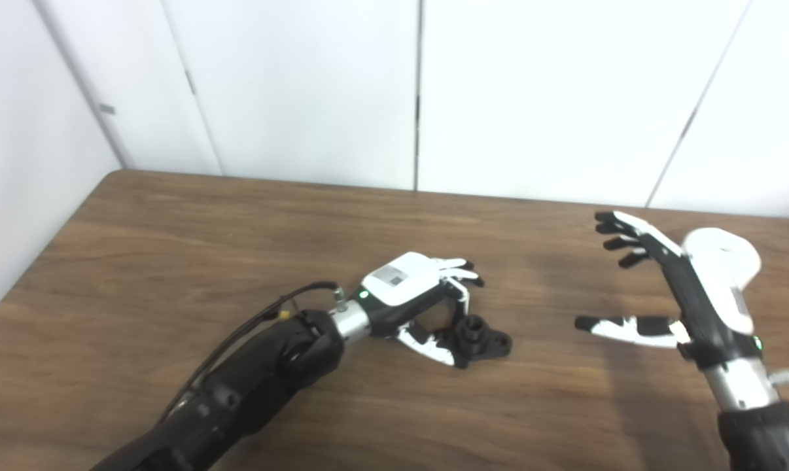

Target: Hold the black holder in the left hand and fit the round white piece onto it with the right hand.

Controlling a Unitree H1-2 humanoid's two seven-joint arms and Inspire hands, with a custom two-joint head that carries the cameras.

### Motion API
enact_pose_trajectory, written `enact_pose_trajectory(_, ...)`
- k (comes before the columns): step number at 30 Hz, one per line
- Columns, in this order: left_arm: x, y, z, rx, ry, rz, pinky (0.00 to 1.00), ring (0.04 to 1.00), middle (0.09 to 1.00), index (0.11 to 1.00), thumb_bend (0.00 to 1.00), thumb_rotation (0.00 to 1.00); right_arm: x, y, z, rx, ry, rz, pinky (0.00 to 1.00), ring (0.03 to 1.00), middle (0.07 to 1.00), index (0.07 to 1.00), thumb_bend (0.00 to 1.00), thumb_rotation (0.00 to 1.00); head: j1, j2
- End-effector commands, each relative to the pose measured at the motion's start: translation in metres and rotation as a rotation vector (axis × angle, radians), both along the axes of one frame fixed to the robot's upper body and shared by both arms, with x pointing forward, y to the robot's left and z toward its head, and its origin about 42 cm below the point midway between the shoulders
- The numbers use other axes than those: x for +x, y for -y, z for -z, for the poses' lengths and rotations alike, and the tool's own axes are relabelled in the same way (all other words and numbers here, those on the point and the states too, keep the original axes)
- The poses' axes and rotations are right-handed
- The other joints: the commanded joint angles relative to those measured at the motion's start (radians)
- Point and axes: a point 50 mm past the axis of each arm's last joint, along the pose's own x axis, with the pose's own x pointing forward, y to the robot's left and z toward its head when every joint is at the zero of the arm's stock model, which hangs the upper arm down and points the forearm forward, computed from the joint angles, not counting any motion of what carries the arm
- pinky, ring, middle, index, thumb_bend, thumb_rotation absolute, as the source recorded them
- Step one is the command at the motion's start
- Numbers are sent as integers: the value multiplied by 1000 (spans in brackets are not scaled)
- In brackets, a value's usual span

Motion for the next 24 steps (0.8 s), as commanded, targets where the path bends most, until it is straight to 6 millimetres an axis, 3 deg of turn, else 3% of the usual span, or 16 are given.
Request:
enact_pose_trajectory(1, -14, -17, 29, 149, -97, 26, 884, 923, 852, 481, 525, 69, 8, 2, -31, -52, 73, 10, 540, 632, 760, 831, 690, 169, -24, -1)
enact_pose_trajectory(8, -15, -26, 27, 154, -110, 19, 883, 915, 850, 482, 525, 66, 28, 17, -66, -222, 76, 107, 572, 722, 797, 819, 751, 199, -124, -25)
enact_pose_trajectory(13, -14, -38, 27, 154, -86, 38, 836, 896, 844, 483, 525, 66, 43, 20, -84, -357, 74, 202, 602, 778, 842, 824, 764, 277, -262, -65)
enact_pose_trajectory(16, -13, -45, 28, 148, -83, 40, 805, 875, 832, 483, 525, 64, 49, 16, -89, -407, 67, 254, 686, 870, 900, 820, 775, 297, -332, -91)
enact_pose_trajectory(21, -13, -54, 24, 140, -94, 30, 799, 861, 821, 483, 525, 59, 59, 11, -93, -461, 58, 326, 702, 890, 921, 809, 789, 315, -436, -128)
enact_pose_trajectory(24, -12, -59, 25, 139, -91, 28, 766, 839, 804, 482, 525, 57, 64, 11, -94, -507, 25, 386, 764, 934, 959, 830, 813, 360, -483, -146)
